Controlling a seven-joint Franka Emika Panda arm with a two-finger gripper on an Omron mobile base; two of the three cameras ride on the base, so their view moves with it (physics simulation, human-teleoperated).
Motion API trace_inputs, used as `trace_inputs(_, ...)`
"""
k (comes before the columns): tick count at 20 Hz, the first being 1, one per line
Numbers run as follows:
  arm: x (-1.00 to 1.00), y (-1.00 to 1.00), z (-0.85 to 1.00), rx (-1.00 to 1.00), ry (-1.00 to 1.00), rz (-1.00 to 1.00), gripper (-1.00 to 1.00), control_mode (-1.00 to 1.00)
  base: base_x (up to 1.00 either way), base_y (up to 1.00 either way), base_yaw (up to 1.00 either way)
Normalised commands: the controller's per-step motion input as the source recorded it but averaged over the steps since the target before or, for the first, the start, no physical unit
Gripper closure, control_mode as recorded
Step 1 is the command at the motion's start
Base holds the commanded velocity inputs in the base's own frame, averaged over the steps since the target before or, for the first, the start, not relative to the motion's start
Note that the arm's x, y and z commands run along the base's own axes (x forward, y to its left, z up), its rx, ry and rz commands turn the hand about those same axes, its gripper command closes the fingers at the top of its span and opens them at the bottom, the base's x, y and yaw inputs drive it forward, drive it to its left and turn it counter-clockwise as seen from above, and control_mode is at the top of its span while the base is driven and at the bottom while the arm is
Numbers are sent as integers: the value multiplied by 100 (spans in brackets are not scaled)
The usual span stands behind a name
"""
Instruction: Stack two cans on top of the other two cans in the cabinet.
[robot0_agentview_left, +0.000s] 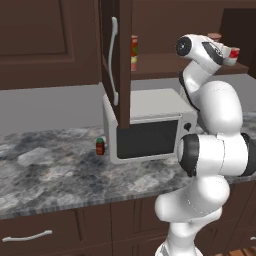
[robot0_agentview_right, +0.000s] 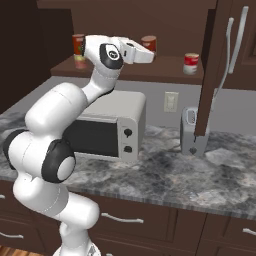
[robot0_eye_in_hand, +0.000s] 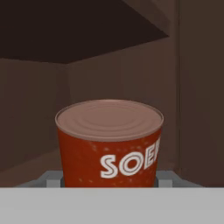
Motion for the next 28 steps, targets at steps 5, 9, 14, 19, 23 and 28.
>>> trace_inputs(5, -16, -11, 25, -1, 2, -6, 100, -100, 0, 0, 0)
trace_inputs(9, -24, -8, 25, 0, 10, -9, 100, -100, 0, 0, 0)
trace_inputs(14, -20, -13, 9, 0, 5, -6, 100, -100, 0, 0, 0)
trace_inputs(19, -11, -16, 0, 0, 1, -4, 100, -100, 0, 0, 0)
trace_inputs(23, -1, -17, 0, 0, 2, -4, 100, -100, 0, 0, 0)
trace_inputs(28, 2, -16, 1, 0, 7, -3, 100, -100, 0, 0, 0)
